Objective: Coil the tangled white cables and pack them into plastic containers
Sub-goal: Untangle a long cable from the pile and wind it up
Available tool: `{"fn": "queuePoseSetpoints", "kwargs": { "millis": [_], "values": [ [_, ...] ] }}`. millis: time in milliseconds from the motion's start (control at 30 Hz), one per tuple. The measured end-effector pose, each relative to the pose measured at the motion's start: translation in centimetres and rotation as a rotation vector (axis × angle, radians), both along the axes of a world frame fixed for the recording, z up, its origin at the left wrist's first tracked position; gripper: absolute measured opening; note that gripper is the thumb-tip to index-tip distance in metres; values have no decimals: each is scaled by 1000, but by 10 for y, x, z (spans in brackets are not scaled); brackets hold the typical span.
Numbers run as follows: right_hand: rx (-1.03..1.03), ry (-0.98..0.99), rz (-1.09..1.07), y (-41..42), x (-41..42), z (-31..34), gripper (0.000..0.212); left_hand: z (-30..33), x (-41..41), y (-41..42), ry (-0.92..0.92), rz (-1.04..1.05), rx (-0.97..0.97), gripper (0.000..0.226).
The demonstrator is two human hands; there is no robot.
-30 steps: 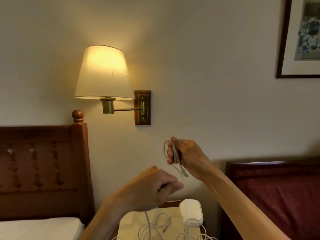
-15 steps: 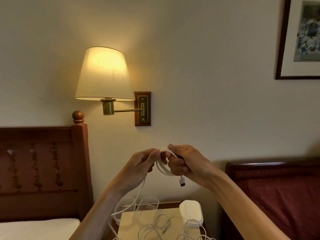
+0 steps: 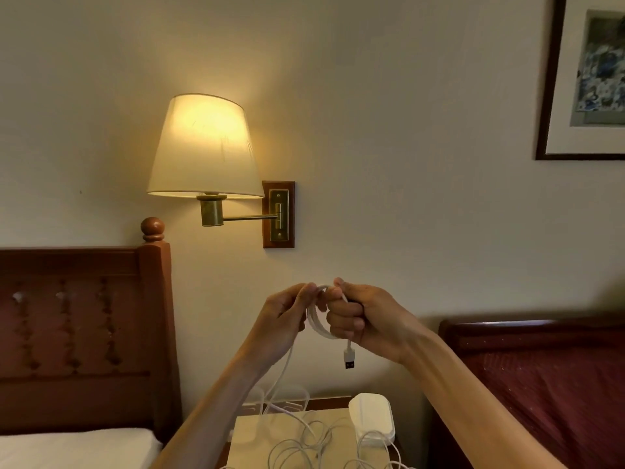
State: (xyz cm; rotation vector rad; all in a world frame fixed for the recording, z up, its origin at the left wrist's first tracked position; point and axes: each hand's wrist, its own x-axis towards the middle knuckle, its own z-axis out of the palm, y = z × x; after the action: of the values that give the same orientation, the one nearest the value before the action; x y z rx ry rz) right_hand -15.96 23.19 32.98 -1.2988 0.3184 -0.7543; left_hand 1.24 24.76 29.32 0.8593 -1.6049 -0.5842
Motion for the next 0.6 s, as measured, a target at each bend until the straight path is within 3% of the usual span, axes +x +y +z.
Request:
{"fn": "queuePoseSetpoints", "kwargs": {
  "millis": [167,367,433,533,600],
  "values": [
    [161,-156,45,-8,-8,4,36,-33,26,-16,-174,137,-155,28],
    [166,-252,95,-9,-21,12,30,-102,76,-34,-323,416,-261,27],
    [132,-216,20,-12,-19,14,34,-104,77,-30,-503,450,-223,19],
    [-77,-49,-183,-13,-5,6,40,-84,55,-12,-944,361,-97,20],
    [-301,83,-348,-13,5,-5,39,-64,33,4,-1094,274,-195,28]
  ]
}}
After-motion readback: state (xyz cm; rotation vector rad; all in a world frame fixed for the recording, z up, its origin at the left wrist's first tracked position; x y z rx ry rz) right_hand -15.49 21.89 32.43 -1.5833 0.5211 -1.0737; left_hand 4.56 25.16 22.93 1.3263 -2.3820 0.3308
